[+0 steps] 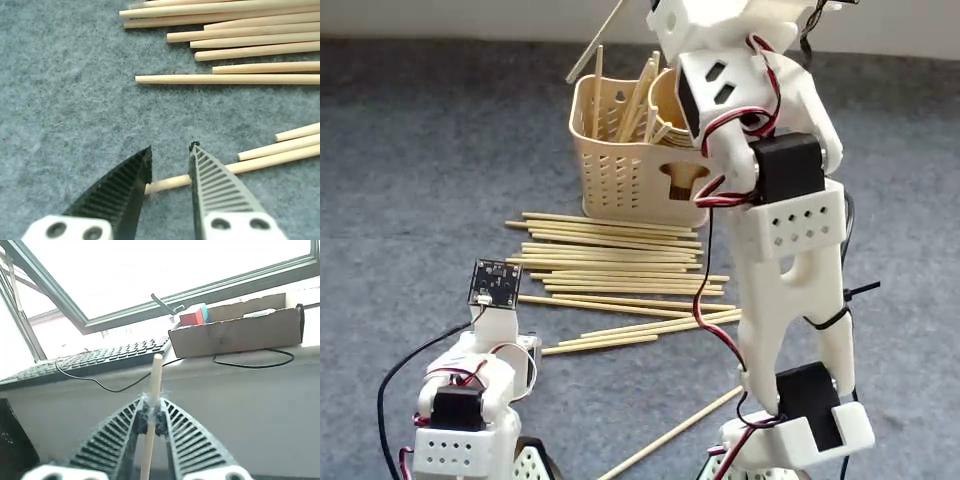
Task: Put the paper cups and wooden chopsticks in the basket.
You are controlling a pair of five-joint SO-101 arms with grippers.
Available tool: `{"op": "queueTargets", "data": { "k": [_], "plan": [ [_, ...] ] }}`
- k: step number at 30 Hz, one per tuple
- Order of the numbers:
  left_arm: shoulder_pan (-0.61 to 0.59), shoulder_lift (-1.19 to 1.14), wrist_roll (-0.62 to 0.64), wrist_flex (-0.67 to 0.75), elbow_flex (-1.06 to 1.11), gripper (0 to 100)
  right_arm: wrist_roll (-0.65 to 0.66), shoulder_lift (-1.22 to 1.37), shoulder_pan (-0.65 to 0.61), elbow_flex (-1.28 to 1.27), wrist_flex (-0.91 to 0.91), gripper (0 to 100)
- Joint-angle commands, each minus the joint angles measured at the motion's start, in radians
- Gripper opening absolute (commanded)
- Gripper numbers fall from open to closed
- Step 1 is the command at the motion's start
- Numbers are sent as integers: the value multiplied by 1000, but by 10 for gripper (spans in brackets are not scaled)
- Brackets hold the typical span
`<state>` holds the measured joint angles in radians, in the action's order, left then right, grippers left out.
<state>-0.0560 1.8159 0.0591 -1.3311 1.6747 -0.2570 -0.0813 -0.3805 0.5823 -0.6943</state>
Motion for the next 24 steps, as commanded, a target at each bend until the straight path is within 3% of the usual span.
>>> {"op": "queueTargets", "data": {
  "k": [1,9,20,24],
  "plan": [
    [-4,4,-6,-5,21,136,152,-8,-16,-24,28,5],
    [-4,4,-6,-5,21,136,282,-16,-67,-254,27,5],
    [-4,4,-6,-5,21,136,285,-12,-104,-458,31,8],
    [-4,4,-6,-5,21,136,281,-16,-102,-487,24,83]
  ]
}}
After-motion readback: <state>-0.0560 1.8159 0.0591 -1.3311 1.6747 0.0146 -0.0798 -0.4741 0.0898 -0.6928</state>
